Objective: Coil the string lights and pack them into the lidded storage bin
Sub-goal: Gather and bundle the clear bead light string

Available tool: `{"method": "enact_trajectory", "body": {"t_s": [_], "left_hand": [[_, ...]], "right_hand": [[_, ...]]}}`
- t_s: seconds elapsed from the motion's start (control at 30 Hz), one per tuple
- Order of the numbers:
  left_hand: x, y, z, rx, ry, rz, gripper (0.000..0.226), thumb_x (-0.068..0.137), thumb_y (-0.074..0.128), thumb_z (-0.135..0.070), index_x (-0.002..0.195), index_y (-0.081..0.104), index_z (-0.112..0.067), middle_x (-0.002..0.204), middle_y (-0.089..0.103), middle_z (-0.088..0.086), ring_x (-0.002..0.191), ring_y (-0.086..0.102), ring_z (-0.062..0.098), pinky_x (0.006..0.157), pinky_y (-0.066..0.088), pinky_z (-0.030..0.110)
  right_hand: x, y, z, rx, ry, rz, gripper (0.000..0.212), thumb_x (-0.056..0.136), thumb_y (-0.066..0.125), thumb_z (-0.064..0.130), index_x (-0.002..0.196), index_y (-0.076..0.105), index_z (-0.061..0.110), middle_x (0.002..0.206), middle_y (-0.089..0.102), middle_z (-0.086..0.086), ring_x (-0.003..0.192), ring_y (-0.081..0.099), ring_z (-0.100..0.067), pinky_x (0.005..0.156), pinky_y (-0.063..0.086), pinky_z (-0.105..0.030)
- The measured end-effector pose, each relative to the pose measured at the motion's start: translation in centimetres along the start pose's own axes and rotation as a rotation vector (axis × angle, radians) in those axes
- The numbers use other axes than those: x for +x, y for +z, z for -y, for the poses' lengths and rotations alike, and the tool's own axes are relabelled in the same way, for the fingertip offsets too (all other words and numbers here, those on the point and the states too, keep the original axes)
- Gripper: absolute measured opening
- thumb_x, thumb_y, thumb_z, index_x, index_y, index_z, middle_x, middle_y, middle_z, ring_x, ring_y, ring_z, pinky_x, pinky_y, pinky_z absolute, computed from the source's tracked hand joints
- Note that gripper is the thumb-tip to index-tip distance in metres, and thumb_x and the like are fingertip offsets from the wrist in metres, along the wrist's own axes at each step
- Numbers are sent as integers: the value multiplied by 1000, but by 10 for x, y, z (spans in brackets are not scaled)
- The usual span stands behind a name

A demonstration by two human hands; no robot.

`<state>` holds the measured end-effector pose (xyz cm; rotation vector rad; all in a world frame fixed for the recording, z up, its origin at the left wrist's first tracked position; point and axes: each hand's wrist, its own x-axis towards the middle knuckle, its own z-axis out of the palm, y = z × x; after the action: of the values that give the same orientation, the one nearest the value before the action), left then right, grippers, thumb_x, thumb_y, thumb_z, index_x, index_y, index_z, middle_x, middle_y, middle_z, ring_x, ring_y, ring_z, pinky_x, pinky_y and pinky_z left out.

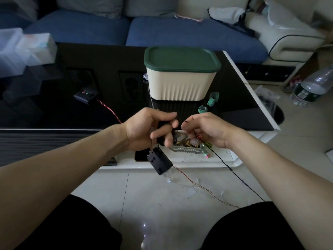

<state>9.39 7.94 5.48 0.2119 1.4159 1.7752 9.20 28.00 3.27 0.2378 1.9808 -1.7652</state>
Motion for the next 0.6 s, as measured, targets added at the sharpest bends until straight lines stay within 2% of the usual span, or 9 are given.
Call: {"method": "enact_trajectory", "body": {"t_s": [0.07, 0.1, 0.13, 0.23, 0.3, 0.37, 0.43, 0.5, 0.6], "left_hand": [[1, -5, -2, -53, 47, -52, 26, 92, 46, -22, 74, 57, -7, 33, 27, 1, 55, 66, 24, 93, 50, 41], [1, -8, -2, -83, 61, -61, 26, 95, 44, -21, 76, 55, -7, 34, 28, 1, 60, 69, 25, 100, 48, 42], [1, -10, -3, -109, 71, -53, 25, 96, 42, -22, 77, 53, -8, 37, 31, 1, 68, 71, 28, 101, 49, 42], [-1, -10, -4, -192, 73, -10, 19, 92, 44, -24, 80, 50, -10, 55, 54, 6, 87, 72, 35, 89, 57, 45], [-3, -9, -5, -233, 46, 22, 18, 90, 46, -24, 85, 53, -8, 86, 70, 19, 93, 71, 36, 87, 58, 44], [-5, -10, -5, -189, 17, 70, 23, 89, 48, -27, 93, 55, -6, 115, 67, 28, 98, 69, 33, 80, 55, 36], [-7, -11, -4, -131, -1, 144, 38, 87, 51, -33, 108, 57, -2, 129, 58, 31, 98, 68, 31, 74, 50, 30], [-7, -12, -3, -78, -27, 187, 53, 84, 54, -39, 120, 55, 1, 127, 60, 29, 89, 68, 28, 66, 45, 25], [-4, -9, -2, 10, -42, 189, 52, 85, 54, -38, 120, 57, 1, 105, 71, 15, 69, 64, 20, 55, 31, 27]], "right_hand": [[-3, -3, -3, -82, 14, 99, 14, 92, 70, 15, 84, 62, 7, 78, 58, -14, 55, 53, -14, 54, 50, -28], [-4, -4, -3, -130, 12, 139, 20, 88, 73, 25, 84, 62, 8, 83, 60, -15, 59, 57, -14, 58, 52, -29], [-6, -5, -2, -166, 6, 166, 27, 83, 75, 34, 83, 63, 9, 87, 61, -15, 63, 58, -15, 58, 51, -28], [-11, -6, 1, -214, -16, 160, 33, 73, 74, 43, 76, 62, 13, 78, 61, -10, 57, 51, -12, 53, 37, -23], [-10, -7, 3, -212, -37, 94, 29, 80, 71, 43, 71, 62, 17, 64, 60, 0, 50, 47, -7, 53, 31, -23], [-8, -9, 5, -161, -72, 43, 30, 91, 66, 36, 67, 63, 20, 57, 56, 5, 49, 43, -6, 52, 26, -24], [-7, -9, 8, -89, -109, 18, 30, 98, 60, 31, 71, 66, 19, 59, 52, 4, 48, 40, -6, 52, 24, -23], [-7, -6, 9, -53, -154, 10, 31, 102, 55, 29, 77, 68, 16, 62, 49, 2, 49, 38, -6, 50, 24, -22], [-8, 1, 11, -114, -259, 5, 31, 102, 55, 29, 81, 68, 11, 54, 47, 6, 48, 38, -6, 48, 29, -21]]}}
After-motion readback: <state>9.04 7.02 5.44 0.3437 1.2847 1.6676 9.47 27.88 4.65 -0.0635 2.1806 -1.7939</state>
